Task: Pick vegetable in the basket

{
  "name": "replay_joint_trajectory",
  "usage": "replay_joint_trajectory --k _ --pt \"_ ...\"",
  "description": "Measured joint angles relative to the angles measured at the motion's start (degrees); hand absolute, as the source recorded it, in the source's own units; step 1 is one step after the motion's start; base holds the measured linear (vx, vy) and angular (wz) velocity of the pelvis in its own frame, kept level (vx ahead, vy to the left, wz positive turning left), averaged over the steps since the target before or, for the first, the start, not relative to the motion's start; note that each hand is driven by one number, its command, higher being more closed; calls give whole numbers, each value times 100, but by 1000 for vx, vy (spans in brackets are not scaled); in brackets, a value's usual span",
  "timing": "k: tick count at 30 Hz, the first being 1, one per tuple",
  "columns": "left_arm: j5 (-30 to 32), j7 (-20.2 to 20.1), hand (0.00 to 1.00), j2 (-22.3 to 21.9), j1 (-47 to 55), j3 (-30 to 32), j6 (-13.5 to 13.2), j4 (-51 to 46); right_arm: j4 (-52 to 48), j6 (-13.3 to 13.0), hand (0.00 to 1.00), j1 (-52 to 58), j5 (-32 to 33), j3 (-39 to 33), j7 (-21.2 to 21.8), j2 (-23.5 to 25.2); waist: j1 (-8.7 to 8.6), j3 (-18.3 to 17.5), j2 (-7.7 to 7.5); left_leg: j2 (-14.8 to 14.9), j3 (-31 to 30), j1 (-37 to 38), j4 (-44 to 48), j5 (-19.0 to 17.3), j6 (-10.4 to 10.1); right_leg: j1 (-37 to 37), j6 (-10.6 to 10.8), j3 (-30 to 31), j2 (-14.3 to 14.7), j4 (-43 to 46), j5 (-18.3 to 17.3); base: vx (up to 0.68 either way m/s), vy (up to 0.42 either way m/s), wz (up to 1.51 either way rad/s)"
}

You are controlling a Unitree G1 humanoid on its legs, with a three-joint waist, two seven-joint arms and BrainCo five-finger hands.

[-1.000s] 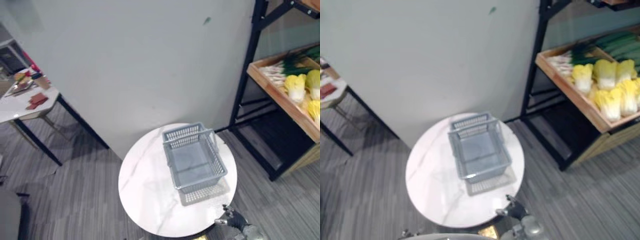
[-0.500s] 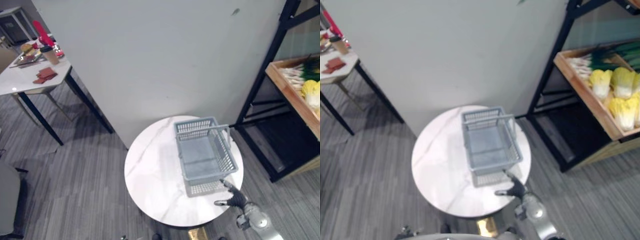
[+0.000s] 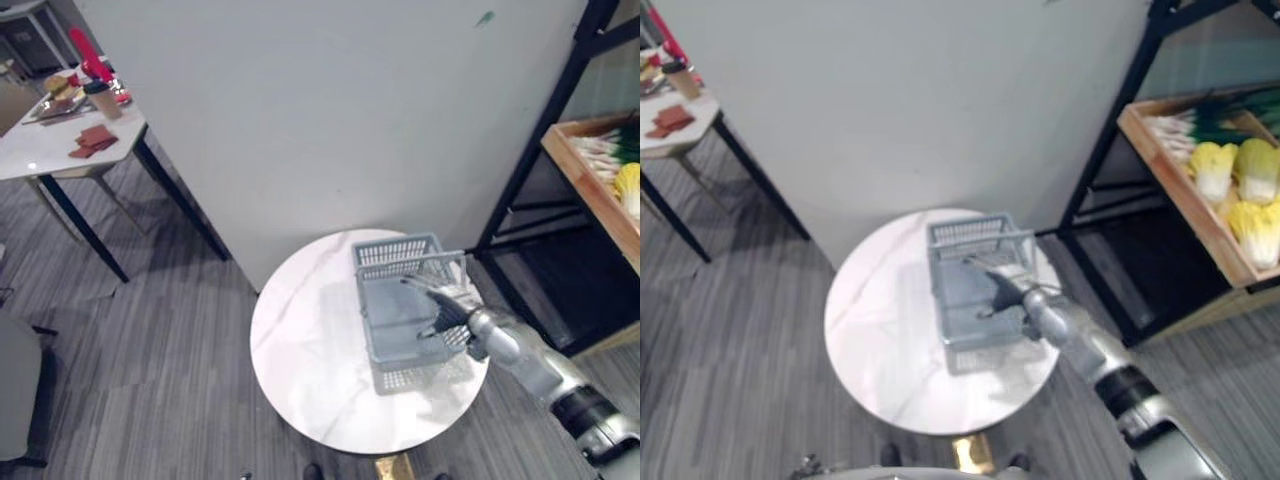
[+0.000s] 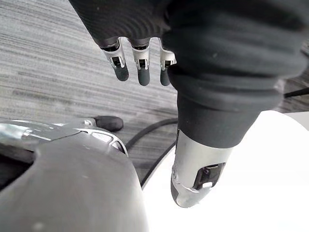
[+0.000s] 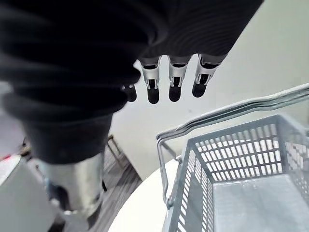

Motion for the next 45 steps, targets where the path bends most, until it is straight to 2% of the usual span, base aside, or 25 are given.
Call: replay_joint_trajectory --k 4,6,8,9,10,16,23,26,34,39,45 --pt "-1 45 0 6 -119 -3 2 -34 954 56 0 -866 -327 335 -141 345 171 66 -87 -4 -380 -252 -2 111 12 -13 -15 -314 8 -37 10 -35 -4 38" --pt "-2 100 0 13 -157 -3 7 -118 1591 179 0 -1493 -484 330 -246 589 240 209 -158 -5 -615 -420 -4 195 21 -12 -17 -523 15 -40 10 -42 4 48" --pt "-1 132 0 15 -241 -4 10 -134 2148 281 0 -2005 -553 307 -384 669 442 351 -203 -26 -771 -522 -4 242 36 -8 -18 -670 4 -39 11 -50 18 42" --pt "-2 143 0 16 -272 -5 9 -188 2353 343 0 -2256 -561 301 -458 671 476 445 -210 -42 -881 -607 -4 283 37 -17 -18 -767 -4 -39 11 -67 27 57" --pt "-2 157 0 20 -308 -8 4 -231 2465 443 0 -2481 -581 255 -573 674 501 593 -213 -57 -986 -673 -6 322 50 -16 -18 -861 -12 -33 11 -49 20 42" --pt "-2 288 0 18 -373 -15 7 -234 2468 673 0 -2604 -581 -241 -843 677 576 873 -174 -121 -1132 -805 -20 351 55 -51 -16 -989 -65 -29 9 -7 12 14" --pt "-1 330 0 32 -497 -234 -5 -342 2818 774 0 -2835 -579 -608 -889 646 566 1017 -172 -188 -1205 -991 -8 395 45 -285 -16 -962 -157 58 9 21 -2 -1" --pt "9 335 0 48 -497 -304 -11 -352 2898 813 0 -2889 -579 -609 -893 622 506 1101 -169 -196 -1205 -998 -9 395 44 -309 -16 -942 -171 69 10 9 -2 -1" --pt "11 352 0 92 -545 -561 -59 -385 3049 818 0 -2890 -579 -837 -909 378 431 1249 -65 -180 -1176 -1079 -15 390 37 -485 -16 -838 -182 153 11 0 -10 -5" --pt "13 347 0 105 -546 -576 -75 -384 3008 809 0 -2869 -581 -837 -909 299 403 1251 -68 -192 -1069 -1074 -12 391 38 -565 -13 -730 -209 178 15 13 -15 -10" --pt "23 339 0 124 -538 -580 -75 -384 2846 678 0 -2837 -706 -823 -905 153 287 1251 -69 -194 -1021 -1047 -11 390 36 -599 -20 -637 -217 181 29 10 -15 -7"
